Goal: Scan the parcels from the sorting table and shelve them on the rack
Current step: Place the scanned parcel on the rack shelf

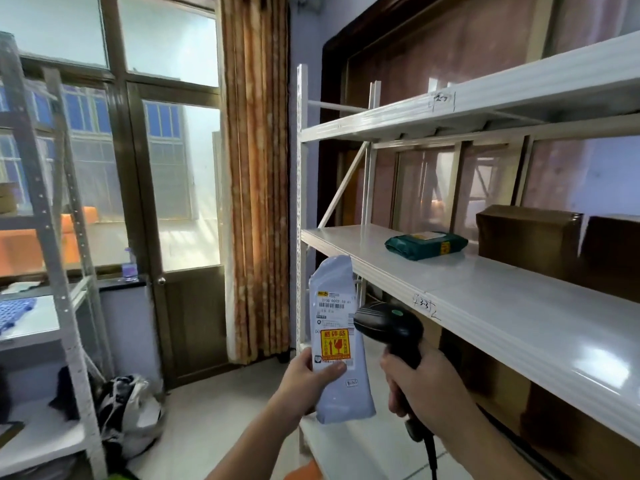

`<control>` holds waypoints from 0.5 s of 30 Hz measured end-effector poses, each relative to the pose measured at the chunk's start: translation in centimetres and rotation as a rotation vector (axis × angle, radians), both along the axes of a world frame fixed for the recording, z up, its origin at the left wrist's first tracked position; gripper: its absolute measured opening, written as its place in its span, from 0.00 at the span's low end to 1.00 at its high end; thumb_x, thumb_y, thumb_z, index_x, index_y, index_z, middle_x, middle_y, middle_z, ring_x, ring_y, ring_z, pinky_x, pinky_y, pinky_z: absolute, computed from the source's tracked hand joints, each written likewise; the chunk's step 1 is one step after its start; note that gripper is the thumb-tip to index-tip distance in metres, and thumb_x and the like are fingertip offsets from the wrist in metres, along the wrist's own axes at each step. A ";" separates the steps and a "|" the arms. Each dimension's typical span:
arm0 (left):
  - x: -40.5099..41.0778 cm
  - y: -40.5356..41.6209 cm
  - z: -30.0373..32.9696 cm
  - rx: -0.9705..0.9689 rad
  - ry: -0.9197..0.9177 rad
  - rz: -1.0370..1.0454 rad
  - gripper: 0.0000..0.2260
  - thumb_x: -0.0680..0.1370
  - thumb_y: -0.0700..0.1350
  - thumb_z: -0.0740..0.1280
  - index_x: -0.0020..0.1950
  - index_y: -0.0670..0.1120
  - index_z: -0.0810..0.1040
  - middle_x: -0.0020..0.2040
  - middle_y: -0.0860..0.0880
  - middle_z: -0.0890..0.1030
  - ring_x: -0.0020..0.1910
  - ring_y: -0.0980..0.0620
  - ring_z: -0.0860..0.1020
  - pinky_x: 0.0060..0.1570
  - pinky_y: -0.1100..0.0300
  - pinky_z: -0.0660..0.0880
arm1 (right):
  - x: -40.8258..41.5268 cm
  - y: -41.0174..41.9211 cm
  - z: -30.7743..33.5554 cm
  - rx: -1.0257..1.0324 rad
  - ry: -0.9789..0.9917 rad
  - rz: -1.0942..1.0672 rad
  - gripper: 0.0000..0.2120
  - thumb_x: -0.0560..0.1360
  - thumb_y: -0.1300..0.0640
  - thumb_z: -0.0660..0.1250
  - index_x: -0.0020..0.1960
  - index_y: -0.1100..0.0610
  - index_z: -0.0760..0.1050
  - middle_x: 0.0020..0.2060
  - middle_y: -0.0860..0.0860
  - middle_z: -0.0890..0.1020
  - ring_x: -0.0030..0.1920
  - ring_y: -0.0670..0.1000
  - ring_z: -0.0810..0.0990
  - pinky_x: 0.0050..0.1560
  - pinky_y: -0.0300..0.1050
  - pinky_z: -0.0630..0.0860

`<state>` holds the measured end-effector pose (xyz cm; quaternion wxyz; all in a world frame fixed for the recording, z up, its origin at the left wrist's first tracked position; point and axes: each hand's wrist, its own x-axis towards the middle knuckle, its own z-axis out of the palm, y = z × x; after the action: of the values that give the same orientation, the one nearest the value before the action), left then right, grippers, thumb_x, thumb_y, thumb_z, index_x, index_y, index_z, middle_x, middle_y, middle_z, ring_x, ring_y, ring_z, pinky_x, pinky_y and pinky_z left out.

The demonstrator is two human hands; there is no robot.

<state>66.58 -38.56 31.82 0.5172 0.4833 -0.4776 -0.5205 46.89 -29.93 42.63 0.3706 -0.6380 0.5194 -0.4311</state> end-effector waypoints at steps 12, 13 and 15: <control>6.3 -16.6 1.8 -0.090 -0.061 -0.127 0.15 0.76 0.43 0.79 0.61 0.45 0.82 0.51 0.47 0.89 0.50 0.47 0.88 0.51 0.51 0.85 | 7.3 -11.8 3.1 -0.087 0.044 -0.138 0.02 0.79 0.59 0.64 0.47 0.56 0.74 0.26 0.53 0.77 0.27 0.52 0.78 0.28 0.38 0.75; 6.4 -17.9 1.9 -0.089 -0.049 -0.132 0.15 0.76 0.42 0.79 0.61 0.44 0.82 0.51 0.46 0.89 0.50 0.46 0.88 0.50 0.51 0.85 | 7.7 -12.5 3.2 -0.091 0.055 -0.152 0.02 0.79 0.58 0.64 0.47 0.55 0.74 0.26 0.53 0.77 0.27 0.52 0.79 0.28 0.38 0.76; 6.3 -20.3 2.2 -0.090 -0.033 -0.166 0.14 0.76 0.40 0.78 0.60 0.43 0.83 0.53 0.42 0.89 0.51 0.43 0.88 0.52 0.48 0.85 | 8.0 -13.9 3.3 -0.092 0.070 -0.191 0.02 0.79 0.59 0.64 0.47 0.54 0.74 0.26 0.52 0.77 0.27 0.52 0.79 0.29 0.39 0.77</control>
<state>72.84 -58.86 34.02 0.4855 0.4266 -0.5473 -0.5318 54.89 -43.85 45.97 0.2795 -0.6167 0.5702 -0.4652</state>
